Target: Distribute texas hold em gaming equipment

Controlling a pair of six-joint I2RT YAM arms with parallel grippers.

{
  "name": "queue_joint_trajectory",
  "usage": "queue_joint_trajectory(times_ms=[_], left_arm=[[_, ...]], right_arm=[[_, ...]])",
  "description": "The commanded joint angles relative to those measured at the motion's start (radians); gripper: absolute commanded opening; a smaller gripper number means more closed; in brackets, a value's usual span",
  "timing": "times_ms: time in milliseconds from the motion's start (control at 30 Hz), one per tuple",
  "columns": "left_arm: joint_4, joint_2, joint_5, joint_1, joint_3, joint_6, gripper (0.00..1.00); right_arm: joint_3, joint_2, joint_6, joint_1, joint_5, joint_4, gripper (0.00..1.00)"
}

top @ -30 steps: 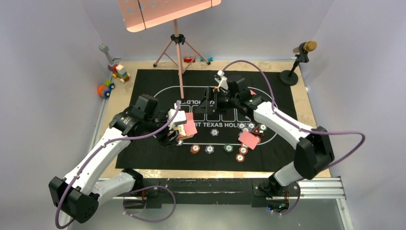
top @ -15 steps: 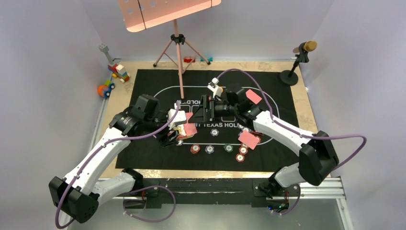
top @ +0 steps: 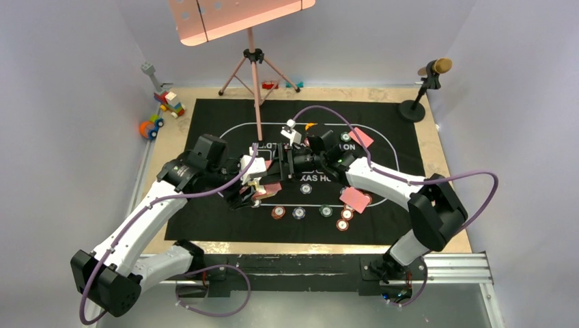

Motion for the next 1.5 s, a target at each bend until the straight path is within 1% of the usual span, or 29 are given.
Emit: queue_joint_trajectory(times_ms=[0,100,367,533,700,867,1000,1267,1467], left_arm=[[0.034,-0.004,0.032,0.002,0.046,-0.007,0.1],[0.033,-0.003,0.032,0.003,0.047,-0.006,0.1],[0.034,-0.002,0.035,0.002,0.05,-0.006,0.1],[0.033,-0.004,0.035,0.002,0.05,-0.009,0.1],[0.034,-0.008,0.033,0.002,0.044,-0.008,0.1],[0.032,-0.009,0.034,0.002,0.044,-0.008,0.1],[0.032,-0.009,0.034,0.002,0.044,-0.008,0.1],[0.029,-0.009,0.033,0.002,0.044,-0.006,0.1],[0.027,-0.01,0.031,0.002,0.044,-0.005,0.1]], right_arm=[[0.025,-0.017,0.002,-0.001,-0.04,0.04,0.72],[0.019,-0.026,-0.005,-0.01,-0.039,0.022,0.64],[-0.045,-0.067,-0.004,-0.039,-0.054,0.016,0.58],[-0.071,-0.095,-0.004,-0.053,-0.061,0.019,0.5],[-0.082,-0.12,-0.006,-0.07,-0.072,0.011,0.38],[-0.091,-0.154,-0.013,-0.112,-0.088,-0.009,0.2],[-0.1,-0.187,-0.014,-0.156,-0.104,-0.026,0.09],[-0.1,-0.232,-0.025,-0.231,-0.119,-0.059,0.0],[-0.078,-0.237,-0.025,-0.318,-0.111,-0.075,0.0]])
